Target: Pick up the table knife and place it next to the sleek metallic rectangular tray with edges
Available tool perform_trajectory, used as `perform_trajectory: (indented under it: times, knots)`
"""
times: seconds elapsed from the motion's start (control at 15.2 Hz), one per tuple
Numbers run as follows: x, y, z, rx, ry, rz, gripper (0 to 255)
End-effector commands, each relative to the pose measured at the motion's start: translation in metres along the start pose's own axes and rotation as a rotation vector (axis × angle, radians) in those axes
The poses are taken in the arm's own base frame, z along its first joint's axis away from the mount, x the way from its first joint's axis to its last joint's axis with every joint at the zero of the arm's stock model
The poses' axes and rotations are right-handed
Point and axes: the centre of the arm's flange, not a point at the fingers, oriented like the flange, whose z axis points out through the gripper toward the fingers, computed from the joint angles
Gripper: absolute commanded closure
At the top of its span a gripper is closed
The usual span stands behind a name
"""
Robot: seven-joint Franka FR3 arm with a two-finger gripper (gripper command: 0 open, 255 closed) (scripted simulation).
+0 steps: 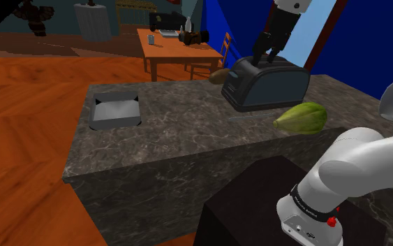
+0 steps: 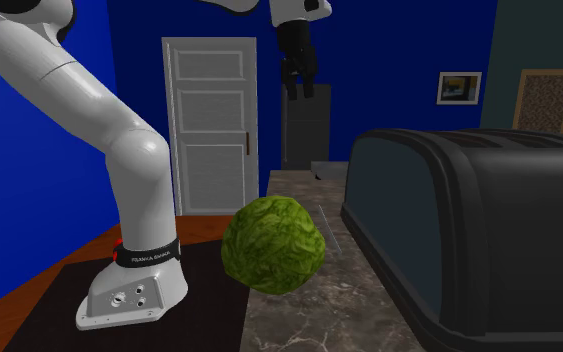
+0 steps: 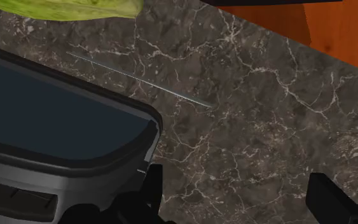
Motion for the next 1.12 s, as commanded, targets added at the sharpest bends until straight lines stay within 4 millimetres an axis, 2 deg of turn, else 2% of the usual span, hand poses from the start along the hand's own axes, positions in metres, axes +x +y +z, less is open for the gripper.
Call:
perform_trajectory:
  times: [0.0, 0.53, 1.06]
  knots:
    - [0.0, 0.0, 0.0, 0.0, 0.0, 0.0, 0]
    - [-0.004, 0.037, 0.101, 0.051, -0.014, -0.532, 0]
    - [0.009, 0.067, 0.204, 0.103, -0.029, -1.065, 0]
